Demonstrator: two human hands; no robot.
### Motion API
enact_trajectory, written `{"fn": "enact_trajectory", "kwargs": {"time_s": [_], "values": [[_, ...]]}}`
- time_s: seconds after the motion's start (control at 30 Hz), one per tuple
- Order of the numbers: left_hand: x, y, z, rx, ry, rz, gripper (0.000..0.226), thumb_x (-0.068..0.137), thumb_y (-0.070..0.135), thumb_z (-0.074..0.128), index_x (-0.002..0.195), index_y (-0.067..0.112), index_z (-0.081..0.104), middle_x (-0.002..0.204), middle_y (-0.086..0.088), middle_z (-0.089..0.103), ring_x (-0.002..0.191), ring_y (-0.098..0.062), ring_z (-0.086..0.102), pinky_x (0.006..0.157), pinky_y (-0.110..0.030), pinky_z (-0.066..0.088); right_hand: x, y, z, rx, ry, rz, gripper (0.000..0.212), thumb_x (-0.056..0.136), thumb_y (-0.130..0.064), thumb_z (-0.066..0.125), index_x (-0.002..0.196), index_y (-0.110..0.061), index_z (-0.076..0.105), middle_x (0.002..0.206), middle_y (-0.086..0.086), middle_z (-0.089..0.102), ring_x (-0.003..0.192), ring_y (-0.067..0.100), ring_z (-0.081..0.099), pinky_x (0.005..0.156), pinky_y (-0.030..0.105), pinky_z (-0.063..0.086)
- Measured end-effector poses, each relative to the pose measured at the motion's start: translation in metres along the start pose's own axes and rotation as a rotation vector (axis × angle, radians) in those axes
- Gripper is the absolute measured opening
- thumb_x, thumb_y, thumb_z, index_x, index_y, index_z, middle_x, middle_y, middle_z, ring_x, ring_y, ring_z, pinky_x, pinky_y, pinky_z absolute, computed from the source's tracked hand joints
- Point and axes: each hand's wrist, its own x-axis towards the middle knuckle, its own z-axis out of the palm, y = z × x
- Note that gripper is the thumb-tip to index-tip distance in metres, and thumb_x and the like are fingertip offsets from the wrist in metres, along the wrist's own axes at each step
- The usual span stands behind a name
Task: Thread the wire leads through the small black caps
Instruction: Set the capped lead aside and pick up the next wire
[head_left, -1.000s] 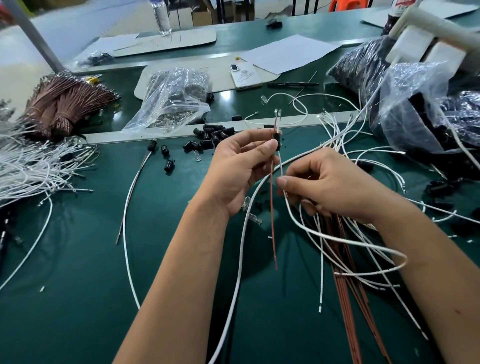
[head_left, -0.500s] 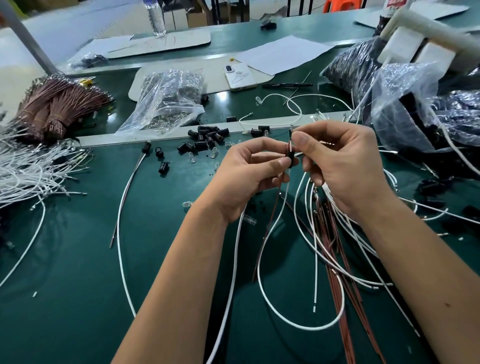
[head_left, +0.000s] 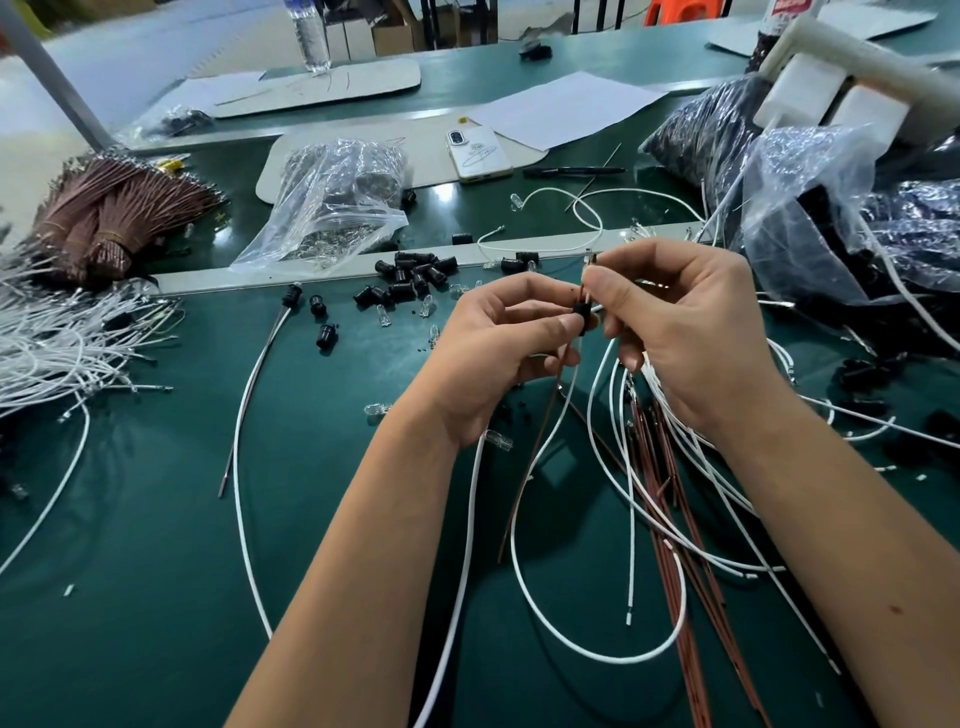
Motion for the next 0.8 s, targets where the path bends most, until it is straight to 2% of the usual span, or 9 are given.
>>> {"fn": "enact_trajectory", "kwargs": {"time_s": [0.2,0.4,0.57,0.8], "values": [[0.0008,-0.0023,0.0027,0.023,0.036,0.043,0.015,0.078,0.009,0.079,0.088,0.018,0.071,0.08,-0.005,0.07,0.063,-0.016,0.062,0.064,-0.024,0.05,0.0007,0.0,0.0001,0.031,-0.022,0.021,0.005,0.092,-0.012,0.076,0.089,-0.015,0.074,0.067,0.0,0.066,0.053,0.014,0.056,0.04,0.023,0.042],[0.0016,-0.0023,0.0031,0.017,0.047,0.051,0.014,0.083,0.003,0.076,0.09,0.013,0.069,0.081,-0.008,0.069,0.062,-0.016,0.061,0.063,-0.023,0.048,0.0005,0.0002,0.0006,0.068,-0.022,0.038,0.008,0.093,-0.009,0.074,0.087,-0.014,0.072,0.07,0.004,0.064,0.056,0.015,0.056,0.039,0.022,0.041],[0.0015,-0.0027,0.0031,0.034,0.049,0.054,0.016,0.082,0.003,0.077,0.086,0.017,0.07,0.077,-0.004,0.069,0.062,-0.017,0.061,0.062,-0.024,0.05,-0.0003,0.0009,0.0014,0.079,-0.032,0.052,0.002,0.091,-0.013,0.076,0.091,-0.014,0.074,0.075,0.001,0.068,0.058,0.014,0.057,0.04,0.022,0.041],[0.0018,-0.0037,0.0026,0.063,0.052,0.048,0.017,0.081,0.004,0.079,0.089,0.016,0.069,0.079,-0.005,0.068,0.062,-0.018,0.062,0.066,-0.028,0.05,-0.0005,0.0017,0.0007,0.061,0.004,0.027,0.007,0.09,-0.016,0.079,0.096,-0.013,0.077,0.075,-0.001,0.069,0.054,0.012,0.054,0.039,0.021,0.035]]}}
